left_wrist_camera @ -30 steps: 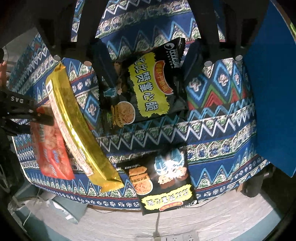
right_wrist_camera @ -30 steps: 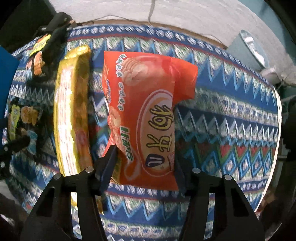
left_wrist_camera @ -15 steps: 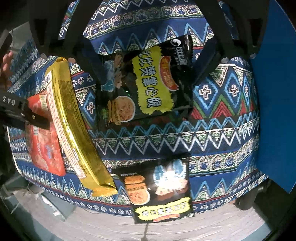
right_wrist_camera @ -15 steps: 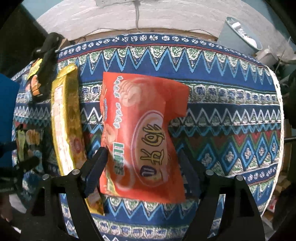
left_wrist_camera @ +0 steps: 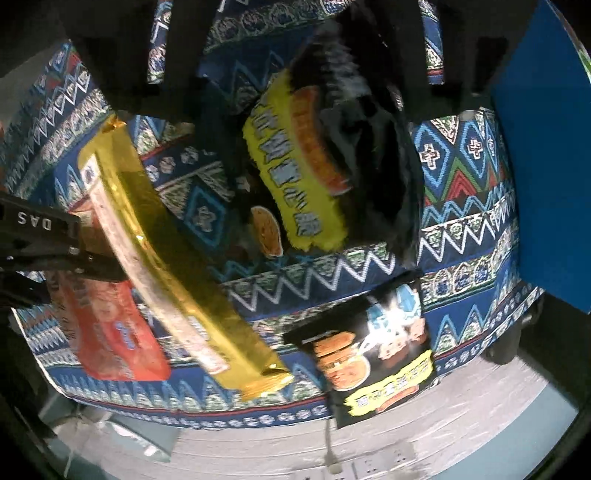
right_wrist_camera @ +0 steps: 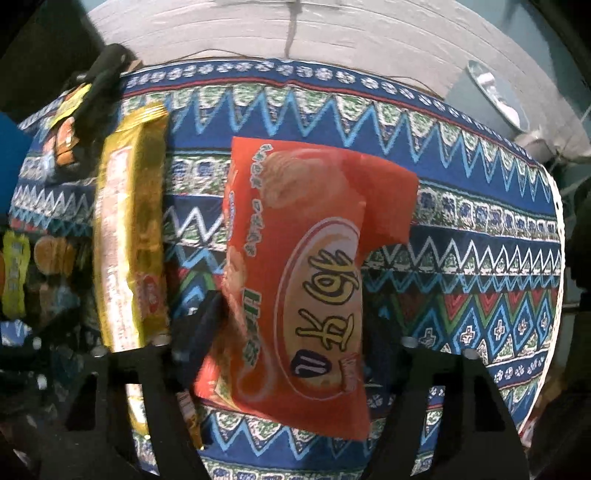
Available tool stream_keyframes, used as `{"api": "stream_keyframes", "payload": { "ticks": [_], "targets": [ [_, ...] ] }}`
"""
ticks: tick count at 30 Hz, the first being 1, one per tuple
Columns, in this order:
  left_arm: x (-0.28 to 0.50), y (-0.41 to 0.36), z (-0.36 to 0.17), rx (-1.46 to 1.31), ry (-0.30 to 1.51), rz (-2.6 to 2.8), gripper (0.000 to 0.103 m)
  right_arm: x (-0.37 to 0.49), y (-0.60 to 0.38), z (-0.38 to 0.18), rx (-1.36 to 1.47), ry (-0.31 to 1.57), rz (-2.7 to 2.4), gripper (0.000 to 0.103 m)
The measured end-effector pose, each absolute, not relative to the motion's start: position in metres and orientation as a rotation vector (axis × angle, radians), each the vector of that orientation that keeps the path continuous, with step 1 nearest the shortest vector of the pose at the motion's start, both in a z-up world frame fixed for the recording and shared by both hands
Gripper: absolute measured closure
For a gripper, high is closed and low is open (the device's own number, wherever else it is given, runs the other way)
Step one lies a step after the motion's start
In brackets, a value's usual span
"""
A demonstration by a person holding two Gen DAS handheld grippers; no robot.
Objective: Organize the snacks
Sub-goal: 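Lift the black bag and orange biscuit bag and carry both over the box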
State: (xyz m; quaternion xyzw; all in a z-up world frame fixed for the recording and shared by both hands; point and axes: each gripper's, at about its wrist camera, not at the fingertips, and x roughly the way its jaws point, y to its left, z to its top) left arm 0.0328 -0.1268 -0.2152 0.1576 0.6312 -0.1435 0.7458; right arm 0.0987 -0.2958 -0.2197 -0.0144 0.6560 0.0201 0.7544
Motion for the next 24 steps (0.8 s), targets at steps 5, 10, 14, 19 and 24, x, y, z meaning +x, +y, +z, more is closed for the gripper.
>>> {"api": "stream_keyframes", "payload": {
  "ticks": [5,10,14,19,24],
  "targets": [
    [0.022,-0.134,-0.211,0.311,1.409,-0.365,0.076,0.090,-0.284,-0.213,-0.071,1.425,0.053,0.054],
    [0.017,-0.124,-0.201,0.270,1.399,-0.377,0.079,0.081,-0.287,-0.192,-0.102,1.395,0.064,0.074],
    [0.027,-0.111,-0.184,0.241,1.371,-0.385,0.079,0.077,-0.286,-0.182,-0.104,1.377,0.067,0.074],
    [0.026,-0.095,-0.159,0.214,1.343,-0.381,0.079,0.074,-0.291,-0.167,-0.103,1.351,0.073,0.074],
    [0.016,-0.078,-0.142,0.215,1.315,-0.372,0.079,0.069,-0.290,-0.148,-0.097,1.320,0.078,0.074]
  ]
}}
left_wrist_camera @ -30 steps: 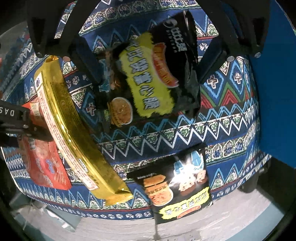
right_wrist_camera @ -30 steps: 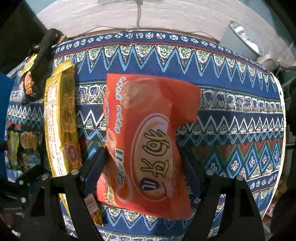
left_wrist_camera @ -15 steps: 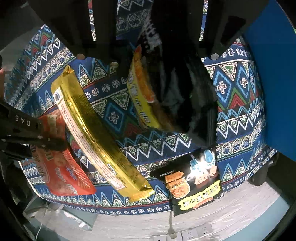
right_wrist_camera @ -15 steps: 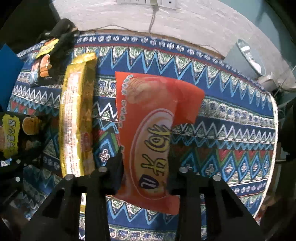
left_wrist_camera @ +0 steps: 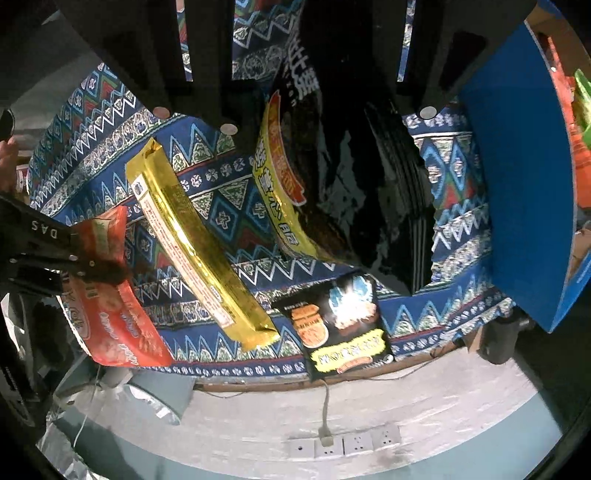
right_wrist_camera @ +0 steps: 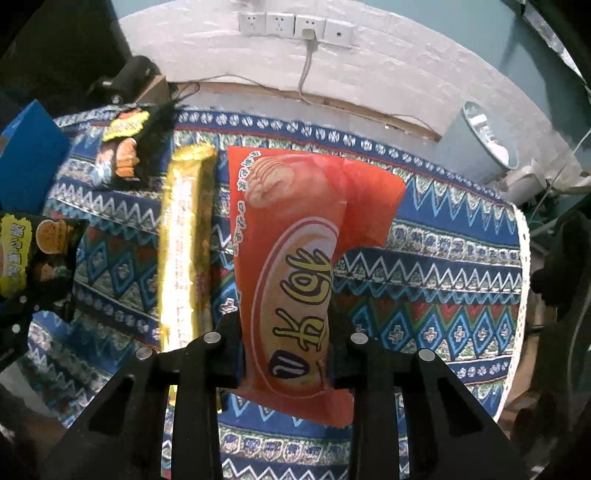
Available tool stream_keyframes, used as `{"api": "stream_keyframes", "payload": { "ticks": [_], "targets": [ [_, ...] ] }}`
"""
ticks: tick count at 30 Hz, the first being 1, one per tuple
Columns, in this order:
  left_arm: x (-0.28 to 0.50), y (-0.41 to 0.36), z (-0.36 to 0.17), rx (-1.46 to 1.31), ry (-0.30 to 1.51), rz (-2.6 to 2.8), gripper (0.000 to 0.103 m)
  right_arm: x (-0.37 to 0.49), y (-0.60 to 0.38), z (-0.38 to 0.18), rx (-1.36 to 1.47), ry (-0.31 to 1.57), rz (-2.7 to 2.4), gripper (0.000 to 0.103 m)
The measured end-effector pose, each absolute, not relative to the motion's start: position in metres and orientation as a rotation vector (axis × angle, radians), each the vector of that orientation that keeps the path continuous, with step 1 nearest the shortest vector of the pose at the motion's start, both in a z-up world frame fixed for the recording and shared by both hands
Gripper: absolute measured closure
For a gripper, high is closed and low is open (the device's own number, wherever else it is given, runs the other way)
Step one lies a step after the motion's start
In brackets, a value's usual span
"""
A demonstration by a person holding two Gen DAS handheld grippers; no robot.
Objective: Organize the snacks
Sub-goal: 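Lift the black bag and orange biscuit bag and carry both over the box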
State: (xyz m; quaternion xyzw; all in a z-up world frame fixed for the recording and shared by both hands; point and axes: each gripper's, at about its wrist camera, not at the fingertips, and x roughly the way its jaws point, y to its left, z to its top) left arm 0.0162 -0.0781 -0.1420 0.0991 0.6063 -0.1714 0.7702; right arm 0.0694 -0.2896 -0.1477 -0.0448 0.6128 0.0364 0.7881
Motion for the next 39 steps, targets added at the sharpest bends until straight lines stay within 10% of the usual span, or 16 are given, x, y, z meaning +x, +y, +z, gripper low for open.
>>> {"api": "stream_keyframes", "payload": {
  "ticks": [39],
  "targets": [
    [0.008,-0.001,-0.034,0.224,1.009,-0.311,0.079,0.060,-0.187,-0.027,-0.084,1.093,0.303,0.074]
  ]
}}
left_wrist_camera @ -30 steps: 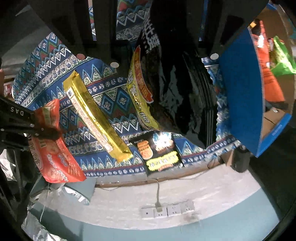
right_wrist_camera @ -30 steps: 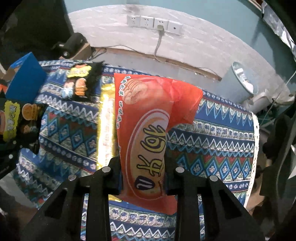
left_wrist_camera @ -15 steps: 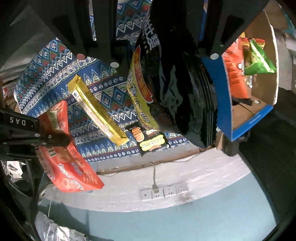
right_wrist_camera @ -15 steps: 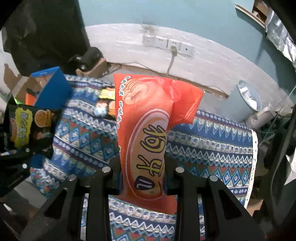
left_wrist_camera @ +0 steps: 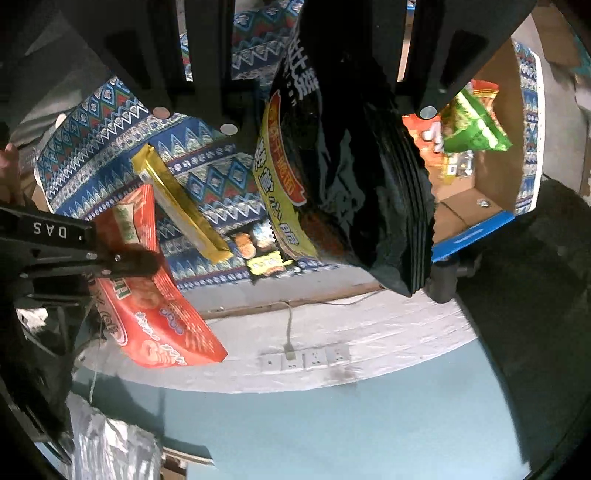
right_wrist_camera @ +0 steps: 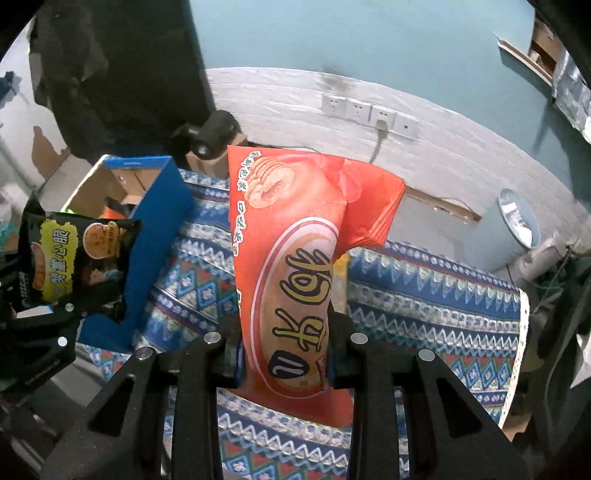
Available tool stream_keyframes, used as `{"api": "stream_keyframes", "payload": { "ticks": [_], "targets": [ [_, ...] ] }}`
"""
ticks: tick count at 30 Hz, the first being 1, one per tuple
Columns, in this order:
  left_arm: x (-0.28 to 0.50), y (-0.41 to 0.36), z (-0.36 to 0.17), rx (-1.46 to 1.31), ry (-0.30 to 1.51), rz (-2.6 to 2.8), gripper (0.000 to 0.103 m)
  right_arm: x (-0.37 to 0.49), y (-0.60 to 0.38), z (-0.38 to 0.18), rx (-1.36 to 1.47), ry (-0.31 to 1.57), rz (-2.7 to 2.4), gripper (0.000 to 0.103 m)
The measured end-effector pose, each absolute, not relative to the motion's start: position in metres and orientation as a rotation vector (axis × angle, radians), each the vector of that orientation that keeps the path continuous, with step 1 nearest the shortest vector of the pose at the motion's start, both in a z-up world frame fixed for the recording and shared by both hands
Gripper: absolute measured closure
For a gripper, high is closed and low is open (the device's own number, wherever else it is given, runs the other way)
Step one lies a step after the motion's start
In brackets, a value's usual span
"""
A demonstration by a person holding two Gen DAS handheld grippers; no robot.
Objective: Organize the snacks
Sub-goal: 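Lift the black bag and orange biscuit bag and carry both over the box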
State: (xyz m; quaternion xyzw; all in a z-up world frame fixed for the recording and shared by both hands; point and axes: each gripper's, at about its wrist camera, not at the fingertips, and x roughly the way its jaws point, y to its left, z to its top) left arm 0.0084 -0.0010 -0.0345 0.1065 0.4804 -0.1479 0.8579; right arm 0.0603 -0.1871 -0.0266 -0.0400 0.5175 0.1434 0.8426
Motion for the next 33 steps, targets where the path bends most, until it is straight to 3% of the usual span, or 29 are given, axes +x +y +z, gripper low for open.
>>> {"api": "stream_keyframes", "payload": {
  "ticks": [19,33],
  "targets": [
    [0.023,0.100,-0.013,0.128,0.949,-0.167,0.079,0.084,-0.079,0.001,-0.138,1.049,0.464,0.074],
    [0.036,0.176,-0.024,0.054,0.965,-0.051,0.079,0.107,0.016,-0.015,-0.195,1.090,0.577,0.074]
  ]
}}
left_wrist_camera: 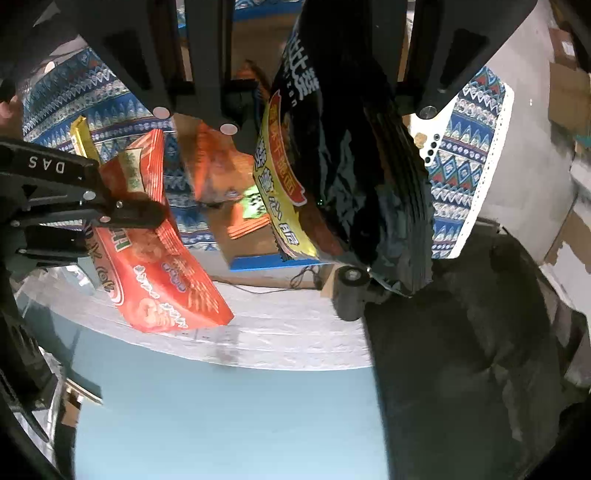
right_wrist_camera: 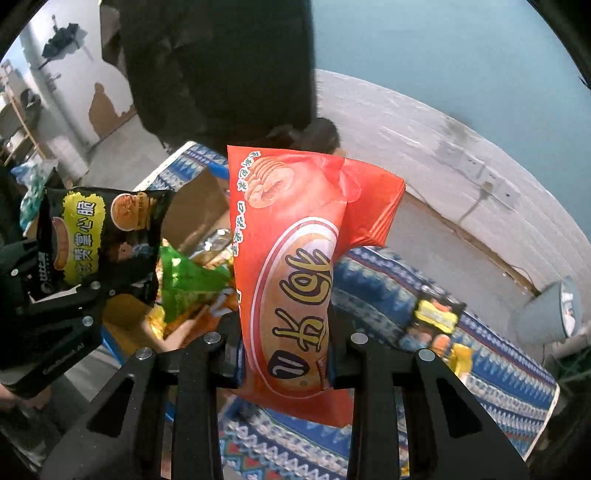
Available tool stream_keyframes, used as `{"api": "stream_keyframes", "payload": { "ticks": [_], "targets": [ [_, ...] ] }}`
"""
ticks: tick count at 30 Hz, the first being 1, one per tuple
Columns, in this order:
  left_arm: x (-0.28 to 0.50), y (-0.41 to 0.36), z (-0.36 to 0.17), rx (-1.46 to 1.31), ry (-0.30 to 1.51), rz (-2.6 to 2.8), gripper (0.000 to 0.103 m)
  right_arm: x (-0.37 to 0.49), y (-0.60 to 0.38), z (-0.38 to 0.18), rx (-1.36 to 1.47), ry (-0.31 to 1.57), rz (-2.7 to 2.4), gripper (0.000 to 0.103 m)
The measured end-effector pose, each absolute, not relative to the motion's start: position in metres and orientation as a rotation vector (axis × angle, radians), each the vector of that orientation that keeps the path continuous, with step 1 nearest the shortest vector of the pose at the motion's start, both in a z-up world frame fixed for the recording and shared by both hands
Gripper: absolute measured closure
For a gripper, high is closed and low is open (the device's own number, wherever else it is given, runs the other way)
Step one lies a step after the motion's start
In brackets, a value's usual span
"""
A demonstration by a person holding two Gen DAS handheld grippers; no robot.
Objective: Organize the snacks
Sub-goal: 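Lift the black bag and orange biscuit bag and carry both over the box, then open both tools to drop the black bag and orange bag into the box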
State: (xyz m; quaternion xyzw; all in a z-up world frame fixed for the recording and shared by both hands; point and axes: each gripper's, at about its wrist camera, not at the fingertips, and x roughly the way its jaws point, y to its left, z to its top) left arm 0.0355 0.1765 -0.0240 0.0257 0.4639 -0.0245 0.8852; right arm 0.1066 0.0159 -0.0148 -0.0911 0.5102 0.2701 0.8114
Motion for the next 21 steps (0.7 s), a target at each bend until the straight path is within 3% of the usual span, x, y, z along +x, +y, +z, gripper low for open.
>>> {"api": "stream_keyframes", "payload": {
  "ticks": [14,17,19,21],
  "targets": [
    [0.047,0.215,-0.044,0.038,1.020,0.034,0.078,0.123,0.073,-0.039,-0.205,1.147,0.646,0.072],
    [0.048,0.215,-0.045,0.048,1.029,0.052,0.067,0.126,0.076,-0.040,-0.188,1.146,0.660,0.069],
    [0.048,0.215,-0.044,0.048,1.025,0.061,0.053,0.126,0.076,-0.040,-0.182,1.147,0.659,0.059],
    [0.048,0.216,-0.043,0.049,1.019,0.071,0.044,0.125,0.074,-0.038,-0.174,1.141,0.648,0.041]
  ]
}}
